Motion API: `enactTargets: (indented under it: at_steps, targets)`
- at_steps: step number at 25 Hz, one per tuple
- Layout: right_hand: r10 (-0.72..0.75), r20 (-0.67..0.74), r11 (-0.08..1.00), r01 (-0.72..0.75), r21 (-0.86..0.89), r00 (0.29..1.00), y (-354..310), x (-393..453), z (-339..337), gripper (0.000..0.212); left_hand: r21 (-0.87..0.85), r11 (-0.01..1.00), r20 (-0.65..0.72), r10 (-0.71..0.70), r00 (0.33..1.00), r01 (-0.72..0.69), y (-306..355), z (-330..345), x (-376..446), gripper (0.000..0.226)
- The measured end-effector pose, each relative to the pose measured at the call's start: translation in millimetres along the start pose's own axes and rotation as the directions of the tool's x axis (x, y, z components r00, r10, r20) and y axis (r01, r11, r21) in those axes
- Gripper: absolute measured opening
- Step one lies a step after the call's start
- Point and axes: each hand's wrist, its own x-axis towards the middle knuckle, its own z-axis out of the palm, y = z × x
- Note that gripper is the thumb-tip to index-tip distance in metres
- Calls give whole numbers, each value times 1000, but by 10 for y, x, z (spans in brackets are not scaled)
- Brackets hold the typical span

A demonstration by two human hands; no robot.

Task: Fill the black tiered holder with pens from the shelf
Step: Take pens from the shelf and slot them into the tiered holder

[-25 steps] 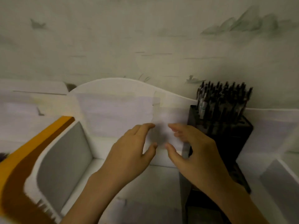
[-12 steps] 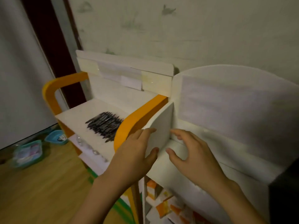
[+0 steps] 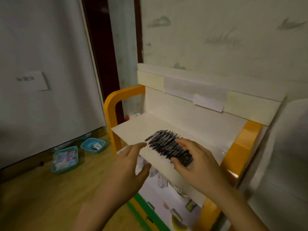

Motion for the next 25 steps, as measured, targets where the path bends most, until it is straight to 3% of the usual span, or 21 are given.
enactTargets:
  at_steps: [7,15,22,25]
  targets:
    - [147,16,985,-145,-97,989,126,577,627,48,-74,997,49,3,999,0,-695,52,508,56]
    - [307,-69,927,-315,-204,949,854,1214,1130,53,-87,996,204,55,977,-38,-1291,755,1662,55]
    - [441,-94,848,-449,-281,893,1403,1667,1364,56,-124,992,430,46,902,8,-1463,1724,2650,49]
    - [490,-109,810,-498,-309,865,1553,1760,1414,56,-6,999,525,-34,850,43,-1509,2095,2805,59]
